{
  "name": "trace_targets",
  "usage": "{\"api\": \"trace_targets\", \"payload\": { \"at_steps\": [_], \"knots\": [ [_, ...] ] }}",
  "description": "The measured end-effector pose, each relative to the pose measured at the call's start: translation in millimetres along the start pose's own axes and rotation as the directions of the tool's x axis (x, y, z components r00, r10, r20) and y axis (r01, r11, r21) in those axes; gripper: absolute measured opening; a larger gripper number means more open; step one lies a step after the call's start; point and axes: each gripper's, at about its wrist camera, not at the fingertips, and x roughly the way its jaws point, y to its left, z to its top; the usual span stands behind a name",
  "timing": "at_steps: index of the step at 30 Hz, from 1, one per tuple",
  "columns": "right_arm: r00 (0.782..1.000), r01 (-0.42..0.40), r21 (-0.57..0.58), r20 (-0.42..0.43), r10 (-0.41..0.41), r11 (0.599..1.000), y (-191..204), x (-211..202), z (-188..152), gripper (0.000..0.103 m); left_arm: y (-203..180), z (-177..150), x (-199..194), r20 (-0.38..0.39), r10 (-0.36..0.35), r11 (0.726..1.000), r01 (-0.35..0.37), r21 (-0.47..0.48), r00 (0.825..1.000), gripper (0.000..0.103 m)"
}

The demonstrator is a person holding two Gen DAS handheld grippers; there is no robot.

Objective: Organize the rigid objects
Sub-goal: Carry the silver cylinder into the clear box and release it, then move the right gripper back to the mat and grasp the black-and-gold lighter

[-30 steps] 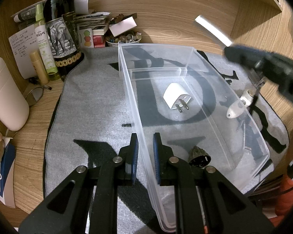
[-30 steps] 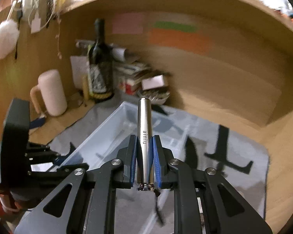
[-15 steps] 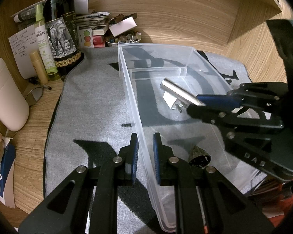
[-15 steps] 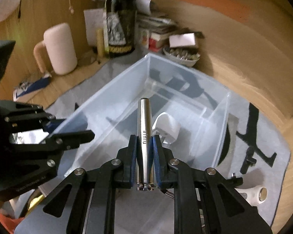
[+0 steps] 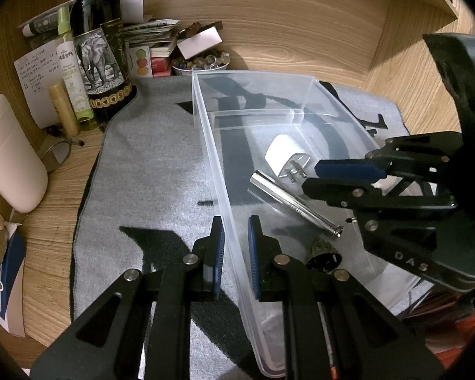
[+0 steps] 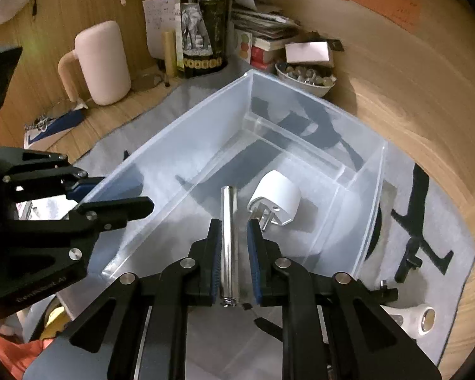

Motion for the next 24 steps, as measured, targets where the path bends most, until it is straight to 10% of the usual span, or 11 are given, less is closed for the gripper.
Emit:
{"api": "trace_targets", "payload": {
  "at_steps": [24],
  "knots": [
    [0.966,0.177,0.13,0.168,-0.198,0.976,-42.0,-66.6,-17.5,0.052,1.3,0.2,-0.3,0.0,-0.001,1.0,0.001,0.002,1.0,0.014]
  ]
}}
